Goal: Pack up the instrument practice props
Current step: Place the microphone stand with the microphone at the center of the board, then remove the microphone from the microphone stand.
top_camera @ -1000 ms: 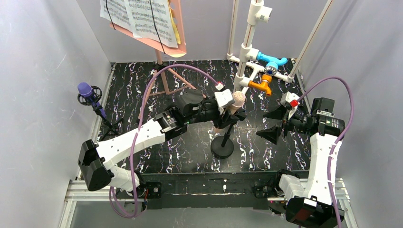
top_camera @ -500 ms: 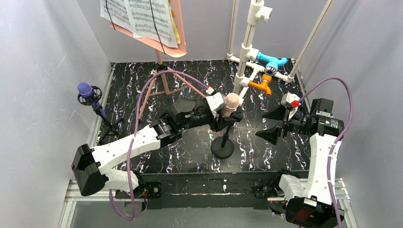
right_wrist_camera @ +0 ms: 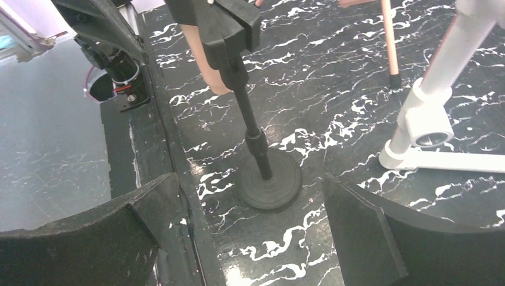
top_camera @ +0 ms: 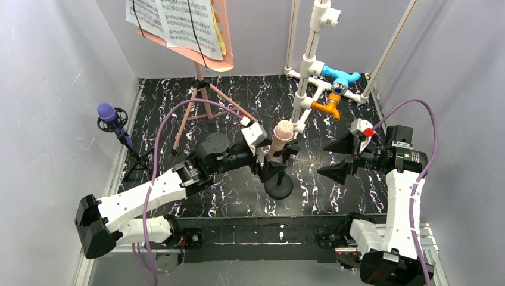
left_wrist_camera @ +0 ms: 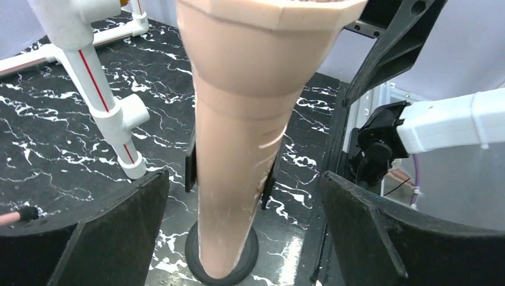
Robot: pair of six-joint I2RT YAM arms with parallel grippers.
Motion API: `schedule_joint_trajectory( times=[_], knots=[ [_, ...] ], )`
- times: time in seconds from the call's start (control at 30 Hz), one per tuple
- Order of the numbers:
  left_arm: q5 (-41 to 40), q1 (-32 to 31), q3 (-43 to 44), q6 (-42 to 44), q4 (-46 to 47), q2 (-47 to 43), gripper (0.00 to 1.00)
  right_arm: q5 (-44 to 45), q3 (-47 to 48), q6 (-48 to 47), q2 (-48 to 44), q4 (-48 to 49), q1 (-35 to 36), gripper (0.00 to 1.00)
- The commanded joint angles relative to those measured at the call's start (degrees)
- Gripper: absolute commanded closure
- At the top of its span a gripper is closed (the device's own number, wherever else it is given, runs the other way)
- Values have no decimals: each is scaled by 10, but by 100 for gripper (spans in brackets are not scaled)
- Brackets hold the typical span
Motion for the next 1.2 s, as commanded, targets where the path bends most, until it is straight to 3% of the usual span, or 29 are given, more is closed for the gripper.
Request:
schedule_joint_trajectory(
  times=[0.0, 0.17, 0.33, 0.4, 0.87, 0.97, 1.17],
  knots=[
    [-25, -3, -20, -29, -1, -54, 2, -31, -4, 13, -6, 22, 29, 0],
    [-36, -2, -46, -54, -17, -113, 2, -33, -6, -53, -1, 10, 72, 0],
    [-61, -2, -78, -76, -31, -184, 2, -24, 17, -269, 29, -102, 118, 0],
    [-64, -2, -85, -78, -40, -209, 2, -9, 32, -311, 41, -119, 136, 0],
    [-77, -2, -114, -99, -68, -276, 2, -39, 56, -374, 42, -102, 168, 0],
    [-78, -2, -116, -102, -68, -276, 2, -39, 56, -339, 35, -54, 168, 0],
    [-80, -2, -120, -104, -68, -280, 2, -12, 49, -101, 23, 176, 176, 0]
  ],
)
